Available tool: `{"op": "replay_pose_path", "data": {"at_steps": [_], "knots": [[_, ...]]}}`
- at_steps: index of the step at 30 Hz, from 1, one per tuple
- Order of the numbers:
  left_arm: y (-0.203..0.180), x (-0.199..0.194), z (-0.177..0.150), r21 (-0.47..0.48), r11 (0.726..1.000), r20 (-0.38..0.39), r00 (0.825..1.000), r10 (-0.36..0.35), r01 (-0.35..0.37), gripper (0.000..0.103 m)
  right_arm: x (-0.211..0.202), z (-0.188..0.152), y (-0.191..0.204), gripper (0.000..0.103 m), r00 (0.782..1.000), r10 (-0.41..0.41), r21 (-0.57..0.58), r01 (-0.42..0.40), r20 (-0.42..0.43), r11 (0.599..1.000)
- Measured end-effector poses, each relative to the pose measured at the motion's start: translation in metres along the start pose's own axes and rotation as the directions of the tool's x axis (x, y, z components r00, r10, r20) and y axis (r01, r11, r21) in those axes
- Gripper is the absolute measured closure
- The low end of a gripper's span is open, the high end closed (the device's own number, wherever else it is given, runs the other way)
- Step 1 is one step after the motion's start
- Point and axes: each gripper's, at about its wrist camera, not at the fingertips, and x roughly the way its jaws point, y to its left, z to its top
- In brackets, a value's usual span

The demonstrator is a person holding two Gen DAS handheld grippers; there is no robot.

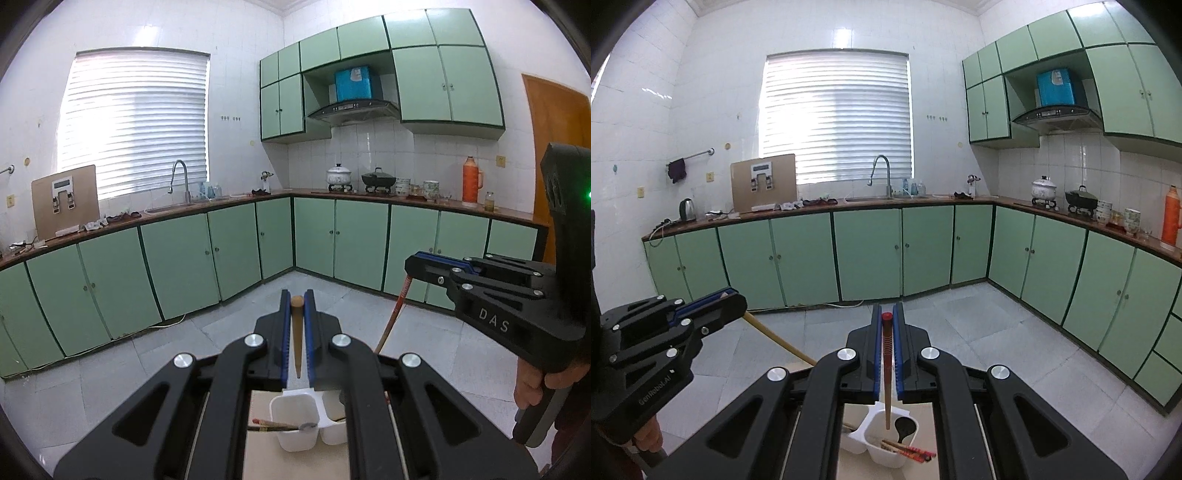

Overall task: Organize utensils
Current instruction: 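Lower both chopsticks down into the holder compartments, then open both tools to release the chopsticks into the holder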

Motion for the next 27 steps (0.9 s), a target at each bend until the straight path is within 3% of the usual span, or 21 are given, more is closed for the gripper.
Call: {"op": "replay_pose_path", "data": {"at_steps": [13, 17, 27], "knots": [[0.011, 0.07, -0.027, -0.044, 0.999, -0.111, 0.994, -0.017, 0.012, 0.097, 0.053, -0.031, -0.014, 0.097, 0.996, 0.006, 0.041, -0.002, -0.086, 0.999], [0.014, 0.057, -0.031, -0.042, 0.999, -0.1, 0.995, -0.022, 0.018, 0.097, 0.056, -0.037, -0.017, 0.097, 0.996, 0.003, 0.04, 0.001, -0.091, 0.999], [0.019, -0.004, -0.013, -0.036, 0.999, 0.009, 0.999, -0.039, 0.039, 0.097, 0.06, -0.036, -0.017, 0.097, 0.996, 0.004, 0.048, 0.001, -0.089, 0.999]]}}
